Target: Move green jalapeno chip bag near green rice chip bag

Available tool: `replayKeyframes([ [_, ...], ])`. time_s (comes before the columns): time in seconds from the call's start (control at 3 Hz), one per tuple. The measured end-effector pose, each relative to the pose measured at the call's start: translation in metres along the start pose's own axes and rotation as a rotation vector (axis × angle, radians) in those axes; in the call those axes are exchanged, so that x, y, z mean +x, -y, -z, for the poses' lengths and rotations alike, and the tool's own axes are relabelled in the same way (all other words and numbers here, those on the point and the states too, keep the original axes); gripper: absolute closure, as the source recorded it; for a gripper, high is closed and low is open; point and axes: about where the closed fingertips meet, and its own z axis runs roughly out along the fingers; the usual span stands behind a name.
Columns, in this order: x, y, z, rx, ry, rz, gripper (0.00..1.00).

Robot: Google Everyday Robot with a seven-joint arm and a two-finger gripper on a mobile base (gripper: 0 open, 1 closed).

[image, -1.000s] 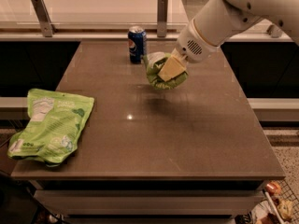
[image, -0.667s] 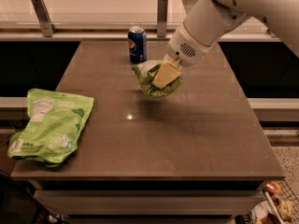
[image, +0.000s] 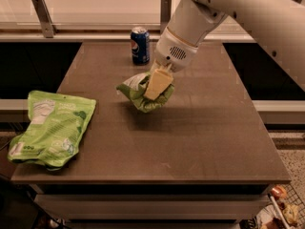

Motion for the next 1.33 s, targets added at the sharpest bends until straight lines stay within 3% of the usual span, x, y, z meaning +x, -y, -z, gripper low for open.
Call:
replayKeyframes([
  [0.33,-0.014,-0.014,-0.013,-0.085,-0.024,0.099,1.0],
  [0.67,-0.029,-0.028,-0.024,-0.146,-0.054,0.172,0.87],
  [1.0,-0.033,-0.025,-0.026,-0.134,-0.044,0.174,0.71],
  [1.33,-0.038,-0.022,-0.028,-0.121,-0.031,0.176,0.48],
])
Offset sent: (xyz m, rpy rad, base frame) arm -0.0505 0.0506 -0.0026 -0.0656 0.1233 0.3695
